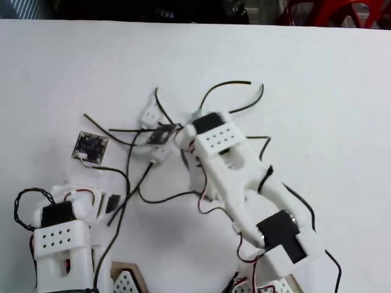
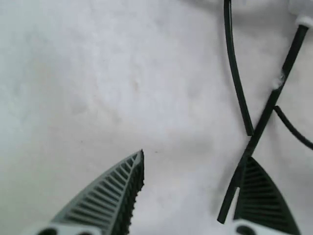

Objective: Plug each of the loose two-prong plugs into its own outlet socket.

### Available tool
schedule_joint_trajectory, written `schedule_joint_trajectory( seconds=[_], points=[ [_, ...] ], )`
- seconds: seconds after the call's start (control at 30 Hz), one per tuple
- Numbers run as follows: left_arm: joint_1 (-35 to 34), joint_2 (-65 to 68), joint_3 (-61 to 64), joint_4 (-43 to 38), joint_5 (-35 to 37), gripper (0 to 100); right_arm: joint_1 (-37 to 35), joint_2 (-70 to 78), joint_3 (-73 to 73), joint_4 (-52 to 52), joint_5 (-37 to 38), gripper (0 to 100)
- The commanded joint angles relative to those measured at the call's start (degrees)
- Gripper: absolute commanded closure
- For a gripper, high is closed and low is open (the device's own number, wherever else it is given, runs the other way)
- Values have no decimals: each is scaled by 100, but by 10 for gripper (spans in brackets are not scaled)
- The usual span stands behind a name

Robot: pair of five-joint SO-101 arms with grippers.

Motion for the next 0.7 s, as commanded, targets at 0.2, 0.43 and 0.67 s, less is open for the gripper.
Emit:
schedule_joint_trajectory(
  seconds=[0.2, 0.43, 0.67],
  points=[
    [-48, -92, -9, -97, -44, 699, -1103, -145, 1178, -1112, -826, 970],
    [-48, -92, -9, -88, -44, 699, -1112, -145, 1574, -963, -774, 920],
    [-48, -92, -9, -88, -44, 699, -1112, -145, 1820, -954, -765, 925]
  ],
)
